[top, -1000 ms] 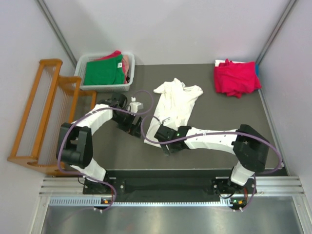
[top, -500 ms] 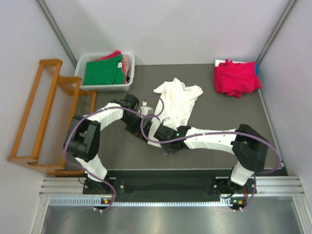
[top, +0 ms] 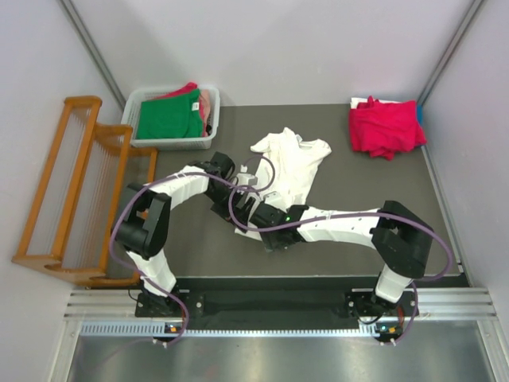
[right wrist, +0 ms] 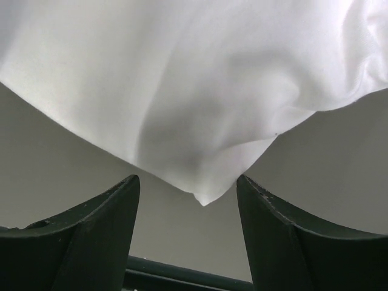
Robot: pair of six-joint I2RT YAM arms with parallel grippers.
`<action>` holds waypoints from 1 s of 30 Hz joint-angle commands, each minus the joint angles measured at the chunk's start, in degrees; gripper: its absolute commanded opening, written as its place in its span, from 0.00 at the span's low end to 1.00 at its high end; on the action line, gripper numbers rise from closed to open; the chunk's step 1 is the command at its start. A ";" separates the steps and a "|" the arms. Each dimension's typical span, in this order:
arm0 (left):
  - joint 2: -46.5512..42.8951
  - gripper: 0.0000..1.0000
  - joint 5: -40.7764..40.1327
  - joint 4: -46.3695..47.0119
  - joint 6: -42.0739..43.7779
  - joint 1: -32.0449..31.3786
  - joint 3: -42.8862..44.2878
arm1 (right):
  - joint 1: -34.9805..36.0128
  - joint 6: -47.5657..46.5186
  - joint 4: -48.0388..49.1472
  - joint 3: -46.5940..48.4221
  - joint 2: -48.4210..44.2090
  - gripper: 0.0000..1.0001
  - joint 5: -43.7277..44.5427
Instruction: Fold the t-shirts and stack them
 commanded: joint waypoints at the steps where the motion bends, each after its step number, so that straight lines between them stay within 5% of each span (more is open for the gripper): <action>1: -1.23 0.98 1.13 0.72 -0.14 -1.85 -0.54 | -1.04 1.05 2.81 0.03 0.00 0.64 -0.39; 12: -2.55 0.86 0.34 0.99 0.04 -2.55 -3.79 | -1.39 1.05 2.99 0.03 0.35 0.63 -0.48; 20: -2.02 0.61 -0.71 1.16 -0.05 -2.55 -3.62 | -1.30 1.57 3.17 -0.68 1.05 0.61 -1.53; 22: -1.85 0.61 -0.80 1.25 -0.14 -2.55 -3.27 | -1.30 1.75 2.99 -0.76 1.05 0.60 -1.71; 28: -2.28 0.98 -2.21 1.78 -0.66 -2.55 -2.39 | -1.30 2.28 2.29 -2.35 -0.26 0.59 -1.62; 30: -2.29 0.98 -1.86 1.43 -0.75 -2.55 -1.87 | -1.30 2.28 2.11 -2.70 -0.70 0.59 -1.53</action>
